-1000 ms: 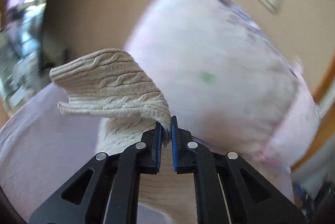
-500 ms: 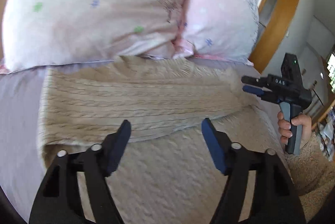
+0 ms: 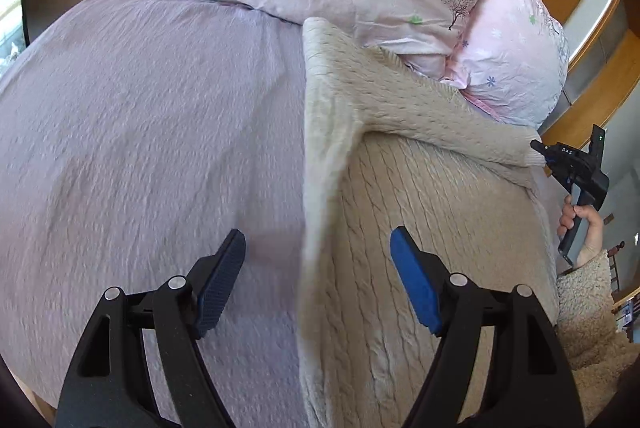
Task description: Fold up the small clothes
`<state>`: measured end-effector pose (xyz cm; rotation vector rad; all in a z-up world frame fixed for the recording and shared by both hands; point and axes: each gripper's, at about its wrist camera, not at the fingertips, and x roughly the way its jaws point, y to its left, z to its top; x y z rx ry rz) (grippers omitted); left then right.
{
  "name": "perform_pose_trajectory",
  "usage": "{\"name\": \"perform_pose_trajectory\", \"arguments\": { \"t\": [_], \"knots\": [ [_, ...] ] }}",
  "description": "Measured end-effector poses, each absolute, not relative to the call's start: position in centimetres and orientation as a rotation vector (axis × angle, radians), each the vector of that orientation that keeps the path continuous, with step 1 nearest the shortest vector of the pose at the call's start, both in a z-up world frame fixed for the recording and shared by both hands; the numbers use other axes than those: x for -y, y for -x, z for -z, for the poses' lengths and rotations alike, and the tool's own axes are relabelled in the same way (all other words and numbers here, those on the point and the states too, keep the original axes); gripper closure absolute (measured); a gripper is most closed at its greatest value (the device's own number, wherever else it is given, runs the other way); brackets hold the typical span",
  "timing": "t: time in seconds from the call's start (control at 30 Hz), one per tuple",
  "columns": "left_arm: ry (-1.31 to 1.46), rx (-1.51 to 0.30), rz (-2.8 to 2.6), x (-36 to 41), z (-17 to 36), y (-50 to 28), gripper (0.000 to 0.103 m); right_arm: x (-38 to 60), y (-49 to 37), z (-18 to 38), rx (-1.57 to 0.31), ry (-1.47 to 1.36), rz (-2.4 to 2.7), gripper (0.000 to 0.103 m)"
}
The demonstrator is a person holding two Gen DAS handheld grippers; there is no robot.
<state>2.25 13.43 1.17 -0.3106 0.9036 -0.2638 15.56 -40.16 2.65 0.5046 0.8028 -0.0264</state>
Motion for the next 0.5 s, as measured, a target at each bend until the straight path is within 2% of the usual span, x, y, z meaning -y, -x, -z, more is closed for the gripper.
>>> {"name": "perform_pose_trajectory", "arguments": {
  "t": [0.07, 0.1, 0.13, 0.23, 0.27, 0.33, 0.4, 0.43, 0.5],
  "knots": [
    [0.307, -0.896, 0.286, -13.1, -1.1, -1.4, 0.028, 41.6, -13.9, -2.6, -0.837, -0.563, -0.002, 0.069],
    [0.317, -0.893, 0.306, -13.0, -1.1, -1.0, 0.028, 41.8, -12.7, -2.7, -0.843, -0.543, -0.003, 0.047],
    [0.331, -0.886, 0.327, -13.0, -1.0, -0.4, 0.028, 41.9, -11.3, -2.8, -0.847, -0.519, 0.002, 0.040],
    [0.382, -0.870, 0.393, -13.1, -0.8, 1.5, 0.030, 42.4, -7.1, -1.0, -0.934, -0.545, -0.043, 0.043],
    [0.412, -0.869, 0.427, -13.1, -0.6, 2.2, 0.035, 42.6, -5.7, -0.1, -0.969, -0.579, -0.076, 0.046],
    [0.475, -0.872, 0.488, -13.3, -0.1, 3.8, 0.043, 43.0, -2.3, 1.7, -1.023, -0.646, -0.124, 0.063],
    [0.508, -0.855, 0.521, -13.5, 0.2, 5.8, 0.047, 43.2, 1.4, 2.2, -1.003, -0.697, -0.198, 0.065],
    [0.512, -0.850, 0.530, -13.4, 0.3, 6.7, 0.052, 43.1, 3.2, 2.5, -1.003, -0.727, -0.245, 0.069],
    [0.550, -0.844, 0.564, -13.5, 0.7, 8.4, 0.053, 42.7, 6.4, 3.1, -0.994, -0.764, -0.343, 0.070]
  ]
}}
